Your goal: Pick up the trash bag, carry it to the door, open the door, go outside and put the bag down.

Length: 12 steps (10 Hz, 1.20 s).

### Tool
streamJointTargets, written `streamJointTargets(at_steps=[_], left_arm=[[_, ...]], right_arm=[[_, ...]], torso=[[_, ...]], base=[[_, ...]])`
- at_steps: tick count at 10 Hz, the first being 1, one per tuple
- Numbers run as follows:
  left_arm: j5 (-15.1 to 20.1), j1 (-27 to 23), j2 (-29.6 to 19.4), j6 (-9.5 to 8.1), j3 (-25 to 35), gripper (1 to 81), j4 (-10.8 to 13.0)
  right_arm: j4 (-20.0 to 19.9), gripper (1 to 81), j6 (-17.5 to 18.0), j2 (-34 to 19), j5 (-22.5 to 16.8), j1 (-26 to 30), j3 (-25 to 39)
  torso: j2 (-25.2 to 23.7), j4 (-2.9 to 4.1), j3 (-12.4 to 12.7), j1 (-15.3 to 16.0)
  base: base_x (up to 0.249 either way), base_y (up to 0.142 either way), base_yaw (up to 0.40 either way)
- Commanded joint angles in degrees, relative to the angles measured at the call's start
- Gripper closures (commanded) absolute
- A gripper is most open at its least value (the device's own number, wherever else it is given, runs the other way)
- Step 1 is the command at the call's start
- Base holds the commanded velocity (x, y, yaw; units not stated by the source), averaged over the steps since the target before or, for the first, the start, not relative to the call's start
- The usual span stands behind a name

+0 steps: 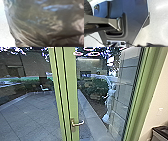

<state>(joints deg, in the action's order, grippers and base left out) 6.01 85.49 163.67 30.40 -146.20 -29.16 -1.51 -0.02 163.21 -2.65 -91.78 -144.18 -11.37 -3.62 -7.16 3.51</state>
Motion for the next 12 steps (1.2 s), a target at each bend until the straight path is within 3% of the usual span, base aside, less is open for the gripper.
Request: streamJointTargets(at_steps=[1,12], left_arm=[[4.10,-3.18,-0.71,0.62,0.04,81.1,0.24],[4.27,-3.09,-0.53,0.62,0.04,81.1,0.51]], right_arm=[[-0.42,1.0,-0.15,-0.84,-3.51,2.26,0.31],[-0.16,1.0,-0.15,-0.23,-3.51,2.34,0.22]], torso=[[0.00,0.00,0.00,0.00],[-0.02,0.00,0.00,0.00]], base=[[0.000,0.000,0.236],[0.000,0.000,0.236]])
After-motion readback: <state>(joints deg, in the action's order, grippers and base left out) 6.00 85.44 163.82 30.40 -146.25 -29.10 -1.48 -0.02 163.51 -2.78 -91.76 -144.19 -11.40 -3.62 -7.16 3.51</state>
